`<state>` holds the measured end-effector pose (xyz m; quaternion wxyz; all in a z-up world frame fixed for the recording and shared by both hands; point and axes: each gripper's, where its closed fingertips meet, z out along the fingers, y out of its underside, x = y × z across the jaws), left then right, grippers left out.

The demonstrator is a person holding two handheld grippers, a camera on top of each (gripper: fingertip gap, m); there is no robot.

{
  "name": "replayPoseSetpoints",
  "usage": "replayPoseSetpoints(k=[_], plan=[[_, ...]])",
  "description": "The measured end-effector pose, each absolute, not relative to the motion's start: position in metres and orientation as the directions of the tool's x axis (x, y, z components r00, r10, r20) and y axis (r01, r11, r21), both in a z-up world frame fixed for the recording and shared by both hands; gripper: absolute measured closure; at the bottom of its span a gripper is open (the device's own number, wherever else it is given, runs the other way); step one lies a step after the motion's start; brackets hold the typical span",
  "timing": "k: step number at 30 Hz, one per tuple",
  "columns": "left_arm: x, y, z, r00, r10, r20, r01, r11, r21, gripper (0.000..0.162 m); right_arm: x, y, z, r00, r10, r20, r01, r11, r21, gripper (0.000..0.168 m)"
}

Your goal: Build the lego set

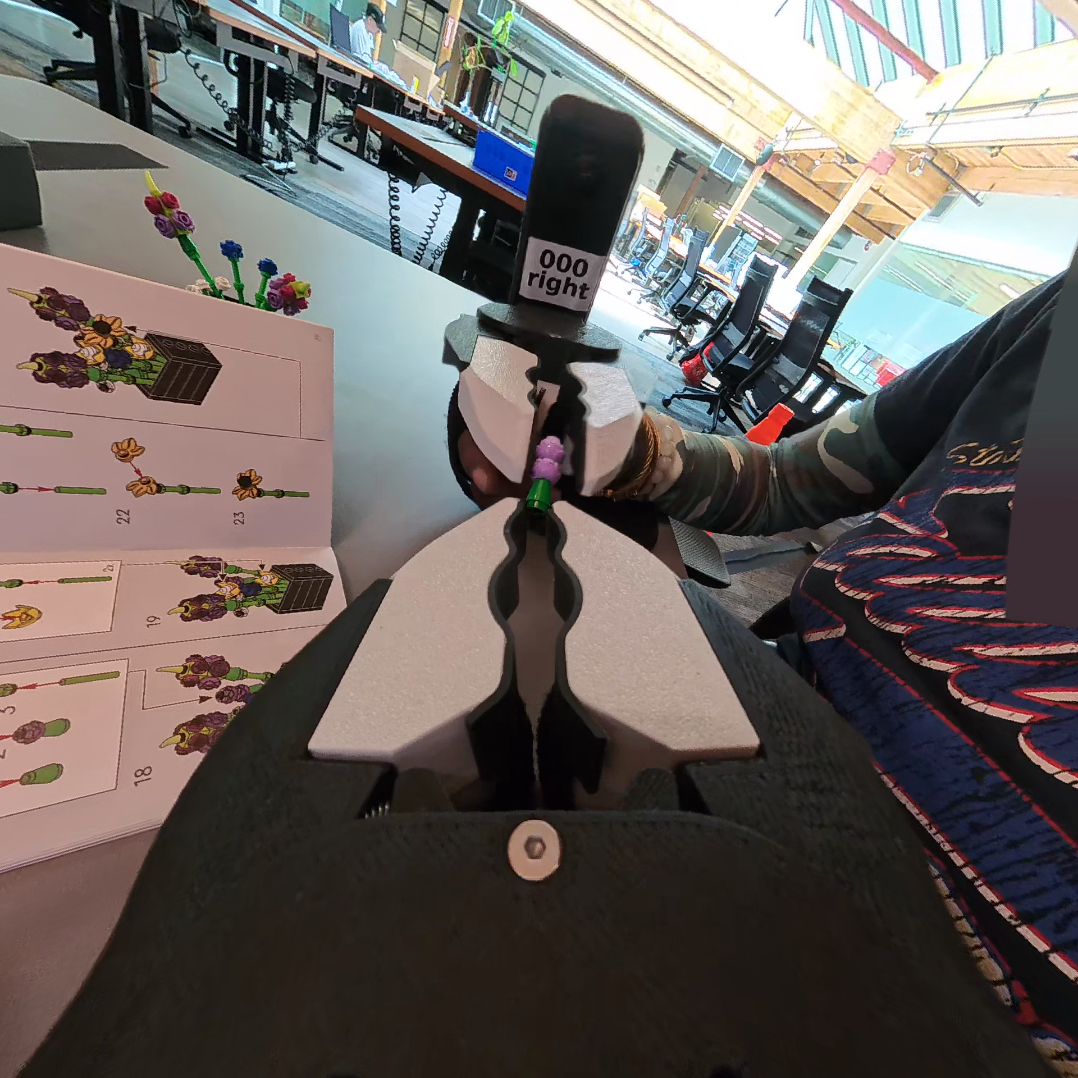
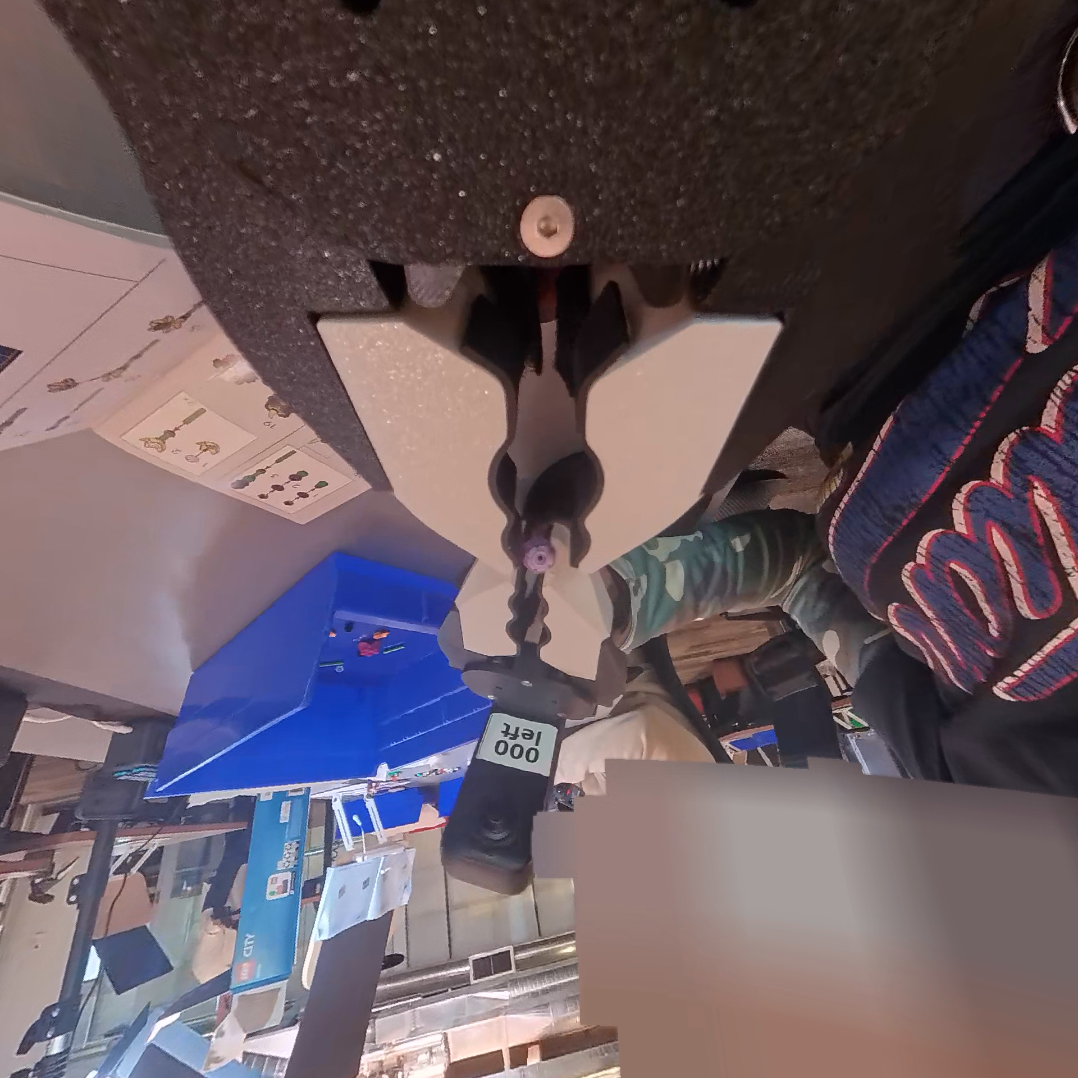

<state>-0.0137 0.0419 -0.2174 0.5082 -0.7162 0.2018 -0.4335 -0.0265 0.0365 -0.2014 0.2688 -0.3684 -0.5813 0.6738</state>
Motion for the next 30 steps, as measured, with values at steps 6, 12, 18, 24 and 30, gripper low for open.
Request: replayPoseSetpoints(k=[6, 12, 18, 24, 30], plan=[[-0.011, 0.042, -0.215, 0.535, -0.741, 0.406, 0.150, -0.389, -0.909, 0.153, -0.025, 0.038, -0.200, -0.590, 0.789, -0.173, 0.058, -0.172, -0.983, 0.158], [-0.006, 0.039, -0.217, 0.538, -0.757, 0.372, 0.108, -0.375, -0.921, 0.156, -0.022, 0.036, -0.201, -0.601, 0.784, -0.154, 0.062, -0.146, -0.987, 0.158], [-0.013, 0.044, -0.202, 0.545, -0.753, 0.369, 0.216, -0.300, -0.929, 0.156, -0.033, 0.043, -0.183, -0.560, 0.786, -0.261, -0.009, -0.321, -0.947, 0.147], [-0.023, 0.051, -0.194, 0.577, -0.723, 0.379, 0.291, -0.251, -0.923, 0.156, -0.040, 0.043, -0.177, -0.571, 0.747, -0.339, -0.006, -0.417, -0.909, 0.153], [-0.018, 0.049, -0.194, 0.570, -0.736, 0.365, 0.273, -0.249, -0.929, 0.156, -0.039, 0.042, -0.178, -0.571, 0.758, -0.314, -0.010, -0.389, -0.921, 0.158]])
